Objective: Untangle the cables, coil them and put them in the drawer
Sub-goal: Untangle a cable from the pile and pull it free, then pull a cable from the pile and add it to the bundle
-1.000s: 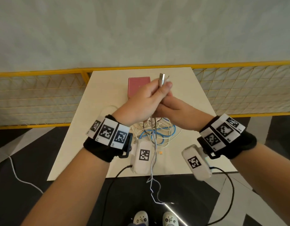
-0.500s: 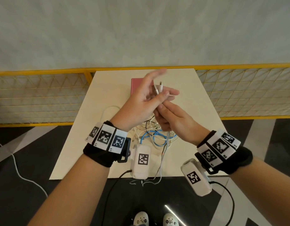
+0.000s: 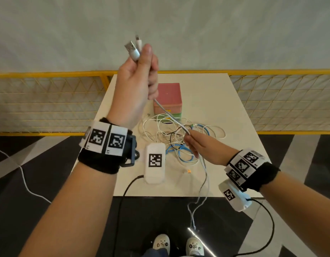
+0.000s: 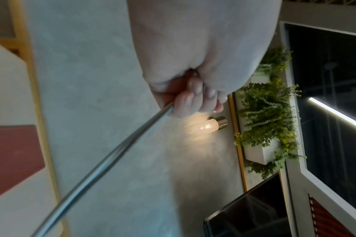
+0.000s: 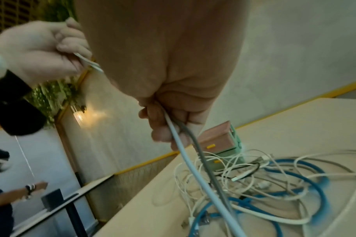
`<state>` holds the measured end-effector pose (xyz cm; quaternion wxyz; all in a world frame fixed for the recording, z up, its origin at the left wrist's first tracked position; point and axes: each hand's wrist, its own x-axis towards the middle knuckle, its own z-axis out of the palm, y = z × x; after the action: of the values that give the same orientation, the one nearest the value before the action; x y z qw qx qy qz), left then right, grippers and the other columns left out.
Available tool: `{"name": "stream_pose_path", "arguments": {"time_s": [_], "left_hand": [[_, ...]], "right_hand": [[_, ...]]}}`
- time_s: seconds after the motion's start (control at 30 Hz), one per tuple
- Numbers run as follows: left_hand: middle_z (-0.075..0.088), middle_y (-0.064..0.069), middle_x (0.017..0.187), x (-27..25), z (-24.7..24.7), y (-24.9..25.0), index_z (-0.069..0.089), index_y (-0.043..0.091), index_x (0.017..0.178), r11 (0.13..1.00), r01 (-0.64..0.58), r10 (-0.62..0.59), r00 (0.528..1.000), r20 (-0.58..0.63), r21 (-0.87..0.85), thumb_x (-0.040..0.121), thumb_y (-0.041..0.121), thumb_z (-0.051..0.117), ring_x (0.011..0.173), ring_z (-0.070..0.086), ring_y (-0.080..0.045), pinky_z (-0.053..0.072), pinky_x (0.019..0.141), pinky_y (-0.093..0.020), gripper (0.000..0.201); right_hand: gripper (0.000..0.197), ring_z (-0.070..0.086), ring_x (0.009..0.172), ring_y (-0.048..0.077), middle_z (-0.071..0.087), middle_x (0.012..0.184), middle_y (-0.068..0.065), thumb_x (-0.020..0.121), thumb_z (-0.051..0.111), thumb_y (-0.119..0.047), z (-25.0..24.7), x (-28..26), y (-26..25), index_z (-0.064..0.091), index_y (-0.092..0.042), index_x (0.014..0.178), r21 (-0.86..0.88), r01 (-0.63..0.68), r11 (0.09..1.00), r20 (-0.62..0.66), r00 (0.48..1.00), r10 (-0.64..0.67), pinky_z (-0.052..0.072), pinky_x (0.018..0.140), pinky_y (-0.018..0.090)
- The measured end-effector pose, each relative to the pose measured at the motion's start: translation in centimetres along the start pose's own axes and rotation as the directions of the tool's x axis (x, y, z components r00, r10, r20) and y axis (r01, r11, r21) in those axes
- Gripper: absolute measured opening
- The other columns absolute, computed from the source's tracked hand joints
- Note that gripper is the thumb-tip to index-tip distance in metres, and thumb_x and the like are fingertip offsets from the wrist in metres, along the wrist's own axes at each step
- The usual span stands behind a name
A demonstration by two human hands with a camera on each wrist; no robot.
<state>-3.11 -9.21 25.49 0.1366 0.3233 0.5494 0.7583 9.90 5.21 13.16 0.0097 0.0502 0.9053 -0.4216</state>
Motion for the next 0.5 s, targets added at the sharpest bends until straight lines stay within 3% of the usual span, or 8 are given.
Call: {"name": "stream_pose_path", "arguments": {"time_s": [0.1,0.17,0.23,0.3,0.37,0.43,0.5], "left_hand": [[0.024,0.011,0.050,-0.1,-0.3,0.0,0.044,0.016,0.073,0.999,0.014,-0.017,0.998,0.067,0.040,0.107,0.027,0.035,0.040,0.016,-0.006,0.016,0.039,-0.019,0.036],[0.024,0.011,0.050,-0.2,-0.3,-0.4,0.045,0.015,0.074,0.997,0.009,-0.015,0.997,0.076,0.079,0.106,0.026,0.036,0.040,0.017,-0.006,0.018,0.039,-0.020,0.036],[0.025,0.011,0.049,-0.2,-0.5,-0.9,0.046,0.014,0.074,0.995,0.013,-0.019,0.998,0.059,0.100,0.106,0.026,0.036,0.040,0.018,-0.006,0.018,0.039,-0.020,0.036],[0.026,0.011,0.048,-0.2,-0.7,-1.2,0.047,0.014,0.074,0.994,0.029,-0.034,0.998,0.053,0.108,0.106,0.025,0.036,0.039,0.018,-0.005,0.018,0.038,-0.020,0.036],[0.026,0.011,0.048,-0.3,-1.1,-1.5,0.049,0.014,0.074,0.992,0.055,-0.061,0.997,0.057,0.115,0.106,0.025,0.038,0.039,0.018,-0.005,0.017,0.038,-0.020,0.036],[0.028,0.012,0.047,-0.5,-1.5,-1.9,0.054,0.015,0.076,0.982,0.088,-0.097,0.994,0.045,0.166,0.104,0.024,0.045,0.038,0.019,-0.005,0.018,0.038,-0.019,0.031],[0.030,0.015,0.045,-0.7,-1.8,-2.6,0.060,0.017,0.084,0.956,0.127,-0.136,0.991,0.016,0.265,0.100,0.023,0.053,0.036,0.022,-0.005,0.019,0.039,-0.019,0.019]], "right_hand": [[0.022,0.061,0.069,0.018,0.056,0.073,-0.002,0.103,0.027,-0.021,0.2,0.3,0.6,0.046,-0.014,0.095,-0.033,-0.025,0.999,0.045,0.999,0.027,0.049,0.072,0.032],[0.022,0.064,0.067,0.018,0.059,0.074,0.001,0.103,0.027,-0.020,0.3,0.7,0.2,0.047,-0.012,0.104,-0.013,-0.074,0.997,0.132,0.988,0.075,0.052,0.069,0.032],[0.025,0.065,0.059,0.021,0.057,0.072,0.006,0.103,0.025,-0.021,0.6,0.9,-0.5,0.047,-0.010,0.109,0.088,-0.231,0.969,0.371,0.910,0.183,0.056,0.066,0.035],[0.027,0.066,0.062,0.024,0.059,0.074,0.008,0.103,0.028,-0.024,0.9,1.2,-1.0,0.048,-0.010,0.114,0.099,-0.309,0.946,0.546,0.811,0.208,0.057,0.071,0.037],[0.024,0.067,0.083,0.022,0.067,0.086,0.002,0.099,0.043,-0.025,1.0,1.7,-0.6,0.048,-0.016,0.120,-0.003,-0.201,0.980,0.542,0.823,0.171,0.053,0.084,0.037],[0.041,0.061,0.102,0.016,0.067,0.107,-0.005,0.089,0.060,-0.021,1.2,2.4,0.8,0.045,-0.025,0.128,-0.159,-0.092,0.983,0.508,0.846,0.161,0.045,0.094,0.031],[0.054,0.057,0.108,0.015,0.062,0.118,-0.002,0.084,0.065,-0.014,1.6,3.1,2.2,0.043,-0.023,0.133,-0.277,-0.080,0.958,0.482,0.850,0.210,0.043,0.097,0.030]]}}
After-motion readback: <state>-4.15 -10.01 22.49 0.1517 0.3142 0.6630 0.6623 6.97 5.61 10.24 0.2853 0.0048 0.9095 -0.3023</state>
